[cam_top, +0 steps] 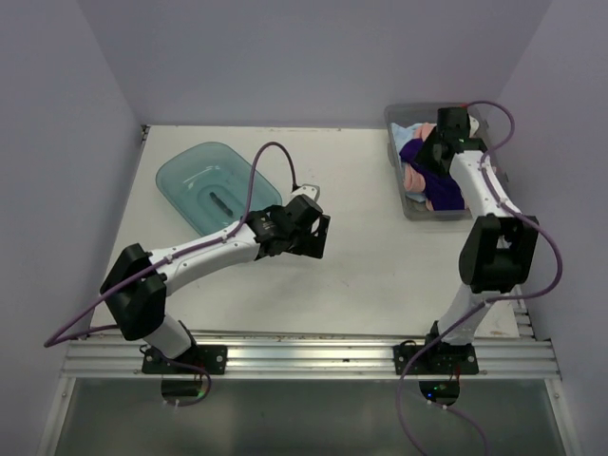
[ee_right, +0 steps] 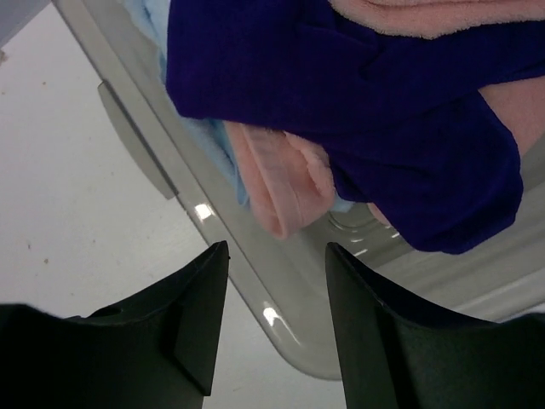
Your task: Roll the towels
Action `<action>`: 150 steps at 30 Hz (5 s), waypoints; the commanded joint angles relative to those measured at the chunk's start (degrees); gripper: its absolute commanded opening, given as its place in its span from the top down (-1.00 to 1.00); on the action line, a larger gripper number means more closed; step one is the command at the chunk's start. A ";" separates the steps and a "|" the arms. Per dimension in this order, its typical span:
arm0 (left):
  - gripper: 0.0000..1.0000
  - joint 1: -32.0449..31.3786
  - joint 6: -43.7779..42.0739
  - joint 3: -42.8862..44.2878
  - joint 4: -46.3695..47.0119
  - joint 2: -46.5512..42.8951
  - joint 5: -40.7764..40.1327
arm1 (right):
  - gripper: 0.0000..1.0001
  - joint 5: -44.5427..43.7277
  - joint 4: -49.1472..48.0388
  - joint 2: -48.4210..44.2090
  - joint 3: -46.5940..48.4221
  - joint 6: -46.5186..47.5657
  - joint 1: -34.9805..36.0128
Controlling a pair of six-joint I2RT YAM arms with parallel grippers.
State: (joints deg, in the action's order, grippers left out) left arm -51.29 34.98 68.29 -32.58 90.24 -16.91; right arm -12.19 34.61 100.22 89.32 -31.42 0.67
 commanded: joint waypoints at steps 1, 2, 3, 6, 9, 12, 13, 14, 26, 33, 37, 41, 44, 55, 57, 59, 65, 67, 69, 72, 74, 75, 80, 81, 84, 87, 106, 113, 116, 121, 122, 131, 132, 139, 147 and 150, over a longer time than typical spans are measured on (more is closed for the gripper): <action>-0.99 0.22 1.32 0.70 -0.12 -0.68 -1.20 | -0.08 3.83 2.57 6.81 7.51 -1.63 -2.33; -0.99 0.22 1.32 0.70 -0.03 -0.68 -1.11 | -0.09 4.18 2.57 10.65 8.93 -1.54 -3.03; -0.99 0.22 1.32 0.79 -0.12 -0.68 -1.02 | -0.14 4.36 3.61 12.69 10.68 -1.63 -3.13; -0.99 0.22 2.02 1.40 -1.34 0.20 -0.85 | -0.30 4.02 3.98 18.49 16.93 -1.54 -3.65; -0.99 0.22 2.28 1.67 -2.22 1.08 -0.41 | -0.37 3.04 3.27 22.71 18.87 -2.24 -4.36; -0.99 0.22 2.90 0.97 -2.40 0.65 -0.41 | -0.26 2.87 2.05 24.58 20.19 -2.59 -4.88; -0.99 0.22 3.07 0.70 -2.49 0.21 -0.41 | -0.14 2.78 1.87 25.28 20.28 -2.68 -4.89; -0.99 0.22 3.34 0.01 -2.23 -0.06 -0.41 | -0.02 2.87 1.43 25.54 20.37 -2.68 -4.97; -0.99 0.22 2.46 0.61 -3.11 2.58 -0.49 | 1.00 -0.47 -2.17 16.95 14.75 -0.93 -5.06; -0.99 0.22 1.93 2.11 -3.46 4.42 -0.50 | 1.00 -1.08 -3.76 8.95 9.30 0.83 -5.06; -0.99 0.22 1.93 2.11 -3.63 4.51 -0.85 | 1.00 -1.18 -4.64 4.90 6.75 1.36 -5.06; -0.99 0.31 1.41 1.93 -3.37 4.60 -1.02 | 1.00 -0.91 -4.29 2.52 6.57 1.54 -5.06; -0.99 0.49 0.97 1.84 -3.19 4.51 -0.50 | 1.00 0.14 -2.54 0.60 7.36 1.54 -5.06; -0.99 3.91 -3.25 -0.44 1.20 7.40 7.31 | 1.00 7.87 -3.85 -14.87 8.68 1.54 -4.80; -0.99 6.10 -3.25 -0.26 2.34 7.94 8.81 | 1.00 9.98 -3.76 -17.94 9.81 1.54 -4.27; -0.99 8.73 -3.08 0.17 3.39 8.90 11.45 | 1.00 11.91 -3.24 -19.62 10.52 1.45 -3.40; -0.99 11.30 -4.39 5.53 5.85 11.89 14.35 | 1.00 11.75 -0.69 -23.93 10.18 2.68 5.21; -0.99 11.30 -4.66 8.85 5.68 13.90 15.06 | 1.00 11.92 -0.51 -24.64 8.07 2.59 7.49; -0.99 11.30 -4.83 11.06 4.55 15.84 14.54 | 1.00 11.92 -0.60 -25.43 5.53 2.07 8.47; -0.99 12.08 -5.27 14.67 0.51 19.79 10.85 | 1.00 11.92 -0.16 -26.57 2.72 1.71 9.09; -0.99 13.75 -5.54 14.77 -1.87 19.98 8.21 | 1.00 12.01 0.45 -27.53 1.57 1.97 9.09; -0.99 14.45 -5.63 14.16 -2.05 19.46 7.68 | 1.00 11.92 0.72 -27.97 0.60 2.06 9.09; -0.99 19.90 -6.15 10.11 -3.01 14.89 5.66 | 1.00 12.01 1.60 -29.47 -2.13 2.85 9.09; -0.99 20.43 -6.15 9.85 -3.54 13.84 4.61 | 1.00 11.92 1.60 -29.47 -2.74 2.85 9.09; -0.99 22.45 -6.24 8.35 -4.86 12.08 3.29 | 1.00 11.92 1.69 -29.56 -3.88 2.85 9.09; -0.99 25.09 -6.07 6.68 -6.09 10.58 1.88 | 1.00 13.23 1.60 -29.47 -4.76 2.94 9.09; -0.99 35.90 -2.82 -0.17 -14.71 1.00 -7.26 | 1.00 17.20 3.01 -27.45 -8.81 5.14 14.78; -0.99 39.33 -5.36 -0.44 -11.11 1.08 -6.82 | 1.00 16.05 0.55 -24.64 -13.28 1.80 25.87; -0.99 40.47 -6.42 1.57 -10.58 4.32 -6.91 | 1.00 15.09 -1.03 -22.89 -15.22 -0.04 30.35; -0.99 42.58 -7.91 4.39 -10.14 8.11 -7.79 | -0.20 15.17 -0.96 -18.15 -18.04 -0.49 37.55; -0.99 43.20 -8.09 4.83 -10.05 8.37 -7.70 | -0.33 15.09 0.70 -16.92 -17.95 -0.05 37.91; -0.99 45.93 -8.61 7.47 -12.16 5.05 -6.57 | -0.52 9.90 3.35 -21.47 -22.25 0.66 33.79; -0.99 45.84 -8.61 7.73 -12.51 3.99 -4.82 | -0.51 9.55 3.88 -21.56 -22.78 0.92 32.92; -0.99 38.04 -8.18 4.05 -13.38 -7.61 0.91 | -0.49 9.82 6.17 -22.27 -29.90 2.16 32.56; -0.99 16.07 -3.52 -3.59 -7.95 -8.94 12.84 | -0.47 19.12 -2.44 -23.32 -39.92 -1.89 23.34; -0.99 13.16 -3.43 -6.84 -2.85 -7.63 17.94 | -0.46 21.14 -3.05 -21.14 -40.19 -1.45 23.06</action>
State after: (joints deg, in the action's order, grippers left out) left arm -36.38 29.69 64.16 -40.77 81.56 -5.76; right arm 3.77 35.38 78.52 49.21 -32.05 23.75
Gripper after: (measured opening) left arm 0.994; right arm 0.734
